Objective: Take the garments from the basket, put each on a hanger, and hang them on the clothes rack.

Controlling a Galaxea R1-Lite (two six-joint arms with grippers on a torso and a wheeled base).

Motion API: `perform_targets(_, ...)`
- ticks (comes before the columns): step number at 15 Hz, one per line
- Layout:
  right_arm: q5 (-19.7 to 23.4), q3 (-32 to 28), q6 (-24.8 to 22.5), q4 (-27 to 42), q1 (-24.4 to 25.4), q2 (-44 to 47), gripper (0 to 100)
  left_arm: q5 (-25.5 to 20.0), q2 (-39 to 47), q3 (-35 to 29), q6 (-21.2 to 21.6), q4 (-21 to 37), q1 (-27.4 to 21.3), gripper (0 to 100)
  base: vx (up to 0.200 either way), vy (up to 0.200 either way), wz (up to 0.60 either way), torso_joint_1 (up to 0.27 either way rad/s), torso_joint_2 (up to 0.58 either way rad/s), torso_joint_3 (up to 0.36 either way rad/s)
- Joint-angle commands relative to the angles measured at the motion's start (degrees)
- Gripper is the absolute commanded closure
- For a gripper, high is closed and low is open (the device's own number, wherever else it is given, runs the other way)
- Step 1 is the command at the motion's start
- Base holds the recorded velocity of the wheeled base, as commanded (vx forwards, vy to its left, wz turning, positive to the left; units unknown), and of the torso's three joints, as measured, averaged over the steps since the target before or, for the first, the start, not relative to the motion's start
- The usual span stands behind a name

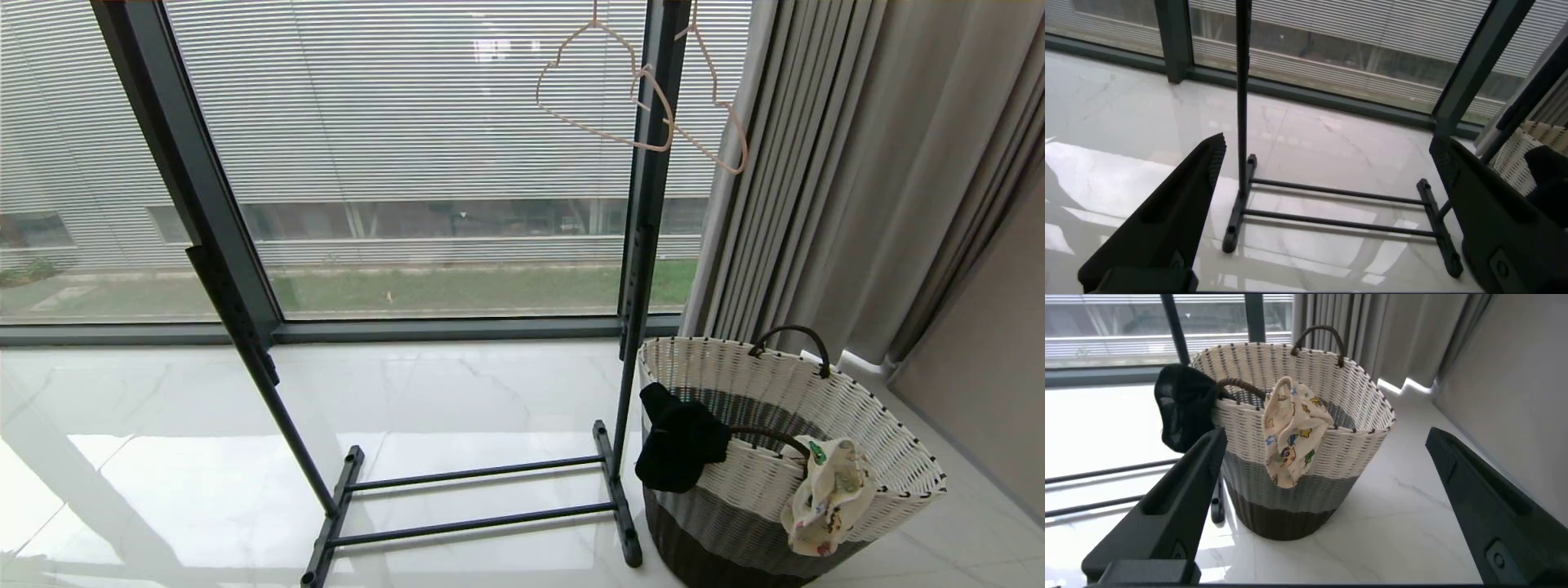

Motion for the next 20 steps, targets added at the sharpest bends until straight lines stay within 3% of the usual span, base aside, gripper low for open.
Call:
perform_targets(1, 0.0, 0.0, 0.0, 0.0, 0.0, 0.0, 0, 0.0, 0.0, 0.0, 0.1, 0.0, 0.0, 0, 0.0, 0.0, 0.0, 0.0, 0.0, 0.0)
perform_targets(3, 0.0, 0.0, -0.1, 0.0, 0.0, 0.0, 0, 0.0, 0.0, 0.0, -0.1, 0.0, 0.0, 0, 0.0, 0.0, 0.0, 0.0, 0.0, 0.0)
perform_targets(7, 0.0, 0.0, -0.1, 0.0, 0.0, 0.0, 0, 0.0, 0.0, 0.0, -0.2, 0.0, 0.0, 0, 0.2, 0.0, 0.0, 0.002, 0.0, 0.001)
perform_targets(11, 0.0, 0.0, 0.0, 0.0, 0.0, 0.0, 0, 0.0, 0.0, 0.0, -0.5, 0.0, 0.0, 0, 0.0, 0.0, 0.0, 0.0, 0.0, 0.0)
perform_targets(16, 0.0, 0.0, -0.3, 0.0, 0.0, 0.0, 0, 0.1, 0.0, 0.3, 2.4, -1.4, 0.0, 0, 0.0, 0.0, 0.0, 0.0, 0.0, 0.0)
perform_targets(20, 0.0, 0.0, -0.5, 0.0, 0.0, 0.0, 0, -0.4, 0.0, 0.3, 4.2, -1.0, 0.0, 0, 0.15, 0.0, 0.0, -0.001, 0.0, 0.003)
